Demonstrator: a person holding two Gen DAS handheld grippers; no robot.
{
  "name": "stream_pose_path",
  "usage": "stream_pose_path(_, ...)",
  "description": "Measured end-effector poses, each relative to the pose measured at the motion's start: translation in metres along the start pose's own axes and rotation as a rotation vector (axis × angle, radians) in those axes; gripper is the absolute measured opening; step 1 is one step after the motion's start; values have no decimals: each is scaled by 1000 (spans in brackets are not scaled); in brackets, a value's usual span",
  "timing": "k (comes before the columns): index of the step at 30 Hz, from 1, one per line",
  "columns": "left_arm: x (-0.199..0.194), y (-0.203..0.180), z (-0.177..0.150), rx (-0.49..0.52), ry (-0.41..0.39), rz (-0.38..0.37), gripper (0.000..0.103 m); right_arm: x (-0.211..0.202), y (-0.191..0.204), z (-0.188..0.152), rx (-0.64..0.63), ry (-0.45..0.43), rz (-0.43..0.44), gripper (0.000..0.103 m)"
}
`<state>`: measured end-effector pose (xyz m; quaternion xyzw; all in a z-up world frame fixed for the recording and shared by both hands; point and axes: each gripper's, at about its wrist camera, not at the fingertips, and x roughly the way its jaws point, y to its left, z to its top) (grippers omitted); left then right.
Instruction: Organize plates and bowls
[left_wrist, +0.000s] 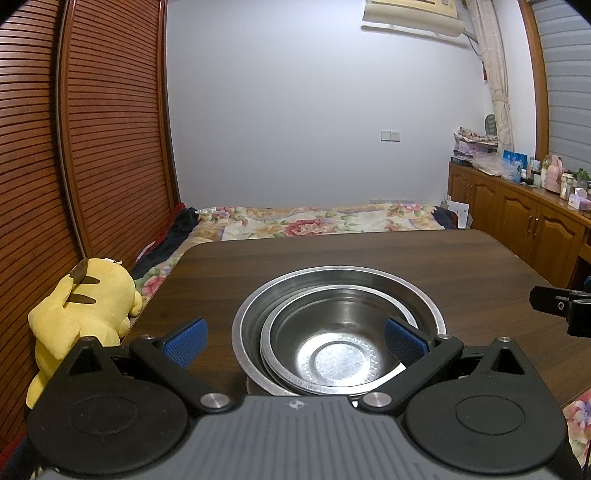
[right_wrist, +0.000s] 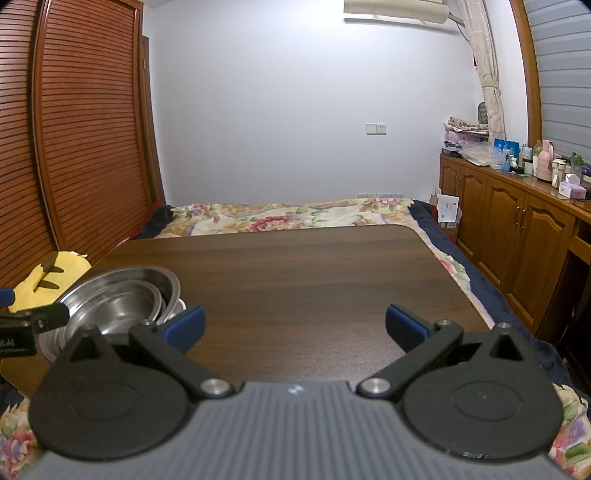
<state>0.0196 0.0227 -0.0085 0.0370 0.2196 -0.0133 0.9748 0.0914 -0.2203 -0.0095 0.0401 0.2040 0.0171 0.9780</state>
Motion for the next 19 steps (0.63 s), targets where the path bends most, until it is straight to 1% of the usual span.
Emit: stream_pose_path(19,2,3,0,-5,0,0,103,0,-1,0,-2,-4,0,103)
